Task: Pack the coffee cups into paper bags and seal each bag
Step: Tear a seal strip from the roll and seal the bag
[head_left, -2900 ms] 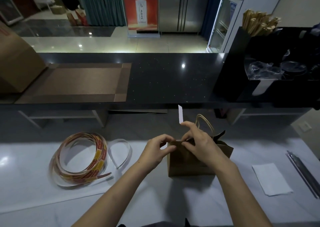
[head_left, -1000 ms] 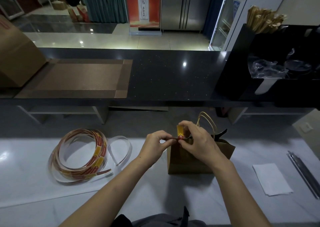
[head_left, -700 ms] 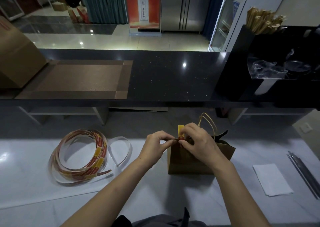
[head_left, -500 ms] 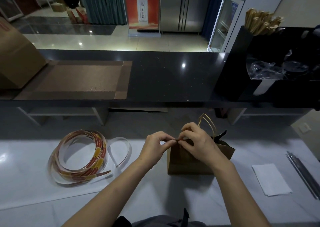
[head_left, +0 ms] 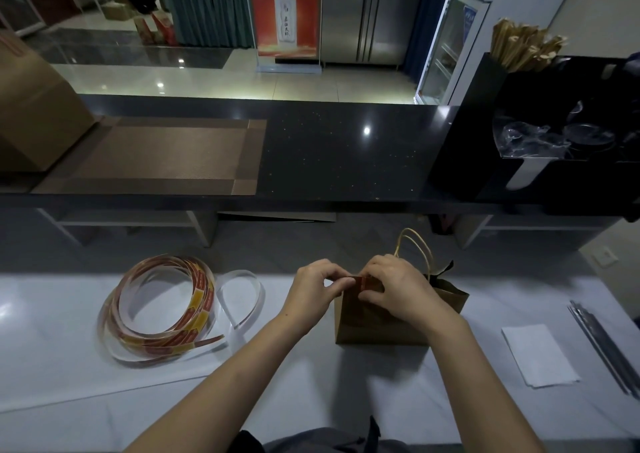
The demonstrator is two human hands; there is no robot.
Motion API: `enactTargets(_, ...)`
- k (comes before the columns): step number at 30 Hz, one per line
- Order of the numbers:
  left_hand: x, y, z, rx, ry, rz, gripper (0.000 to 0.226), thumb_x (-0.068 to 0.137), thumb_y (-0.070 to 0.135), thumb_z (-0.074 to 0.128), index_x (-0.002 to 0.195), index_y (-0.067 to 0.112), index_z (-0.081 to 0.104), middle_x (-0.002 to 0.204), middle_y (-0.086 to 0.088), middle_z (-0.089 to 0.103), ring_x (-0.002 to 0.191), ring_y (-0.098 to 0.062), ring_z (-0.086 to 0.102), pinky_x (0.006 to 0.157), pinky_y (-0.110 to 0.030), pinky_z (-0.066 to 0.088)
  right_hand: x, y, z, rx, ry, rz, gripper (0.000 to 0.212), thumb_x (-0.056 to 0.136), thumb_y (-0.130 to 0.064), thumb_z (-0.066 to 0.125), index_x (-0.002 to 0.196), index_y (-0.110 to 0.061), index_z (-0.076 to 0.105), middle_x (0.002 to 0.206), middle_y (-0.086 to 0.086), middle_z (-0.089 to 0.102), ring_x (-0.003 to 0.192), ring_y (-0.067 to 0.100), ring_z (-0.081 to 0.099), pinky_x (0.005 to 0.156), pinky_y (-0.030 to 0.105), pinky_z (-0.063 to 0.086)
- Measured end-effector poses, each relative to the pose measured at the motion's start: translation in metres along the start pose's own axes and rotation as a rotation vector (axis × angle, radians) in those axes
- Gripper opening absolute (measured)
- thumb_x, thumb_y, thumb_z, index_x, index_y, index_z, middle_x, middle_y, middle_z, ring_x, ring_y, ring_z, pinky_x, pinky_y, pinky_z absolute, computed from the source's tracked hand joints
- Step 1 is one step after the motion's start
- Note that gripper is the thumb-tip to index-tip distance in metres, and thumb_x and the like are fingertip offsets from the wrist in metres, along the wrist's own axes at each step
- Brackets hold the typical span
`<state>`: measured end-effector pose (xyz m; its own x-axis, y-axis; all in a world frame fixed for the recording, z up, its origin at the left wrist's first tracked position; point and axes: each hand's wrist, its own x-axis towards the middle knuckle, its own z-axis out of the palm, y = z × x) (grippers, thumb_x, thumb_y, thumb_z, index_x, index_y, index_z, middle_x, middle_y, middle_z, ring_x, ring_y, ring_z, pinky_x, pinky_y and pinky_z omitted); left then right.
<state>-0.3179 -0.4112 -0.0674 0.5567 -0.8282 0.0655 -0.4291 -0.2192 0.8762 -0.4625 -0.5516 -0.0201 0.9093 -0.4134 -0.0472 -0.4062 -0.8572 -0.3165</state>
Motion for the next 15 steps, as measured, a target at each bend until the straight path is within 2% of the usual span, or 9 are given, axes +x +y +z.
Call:
enactTargets(5, -0.004, 0.000, -0.006, -0.016, -0.042, 0.017, 0.011, 0.092, 0.031, 0.078, 0.102, 0.027, 0.081, 0.094, 0.016, 0.070, 0.093, -0.001, 0.066, 0.084, -0.032, 0.061, -0.005, -0.001, -0.002, 0.071, 0.014, -0.017, 0.029, 0.093, -0.049, 0.071, 0.118, -0.034, 0.071, 0.115, -0.020, 0.059, 0.110, 0.002, 0.049, 0.099, 0.031, 0.049)
enactTargets(8, -0.008, 0.000, -0.012, -0.042, -0.054, 0.022, 0.015, 0.094, 0.031, 0.076, 0.108, 0.027, 0.080, 0.099, 0.018, 0.072, 0.099, 0.001, 0.065, 0.086, -0.024, 0.058, -0.010, -0.002, -0.003, 0.113, 0.164, -0.045, 0.028, 0.095, -0.053, 0.063, 0.114, -0.035, 0.071, 0.113, -0.023, 0.060, 0.114, -0.001, 0.050, 0.103, 0.033, 0.041)
enactTargets(11, -0.013, -0.008, -0.022, -0.078, -0.011, -0.005, 0.015, 0.095, 0.030, 0.075, 0.109, 0.026, 0.078, 0.102, 0.017, 0.072, 0.100, 0.001, 0.065, 0.084, -0.021, 0.057, -0.008, -0.018, -0.005, 0.064, 0.297, -0.063, 0.018, 0.098, -0.045, 0.063, 0.109, -0.034, 0.072, 0.112, -0.021, 0.063, 0.115, 0.004, 0.053, 0.100, 0.035, 0.036)
enactTargets(15, -0.021, -0.035, -0.043, -0.030, 0.066, -0.072, 0.015, 0.096, 0.030, 0.074, 0.109, 0.024, 0.077, 0.102, 0.015, 0.072, 0.098, 0.003, 0.065, 0.081, -0.017, 0.054, 0.002, -0.044, -0.006, 0.085, 0.360, -0.106, 0.017, 0.099, -0.038, 0.062, 0.107, -0.027, 0.072, 0.106, -0.016, 0.065, 0.103, 0.006, 0.056, 0.089, 0.034, 0.047)
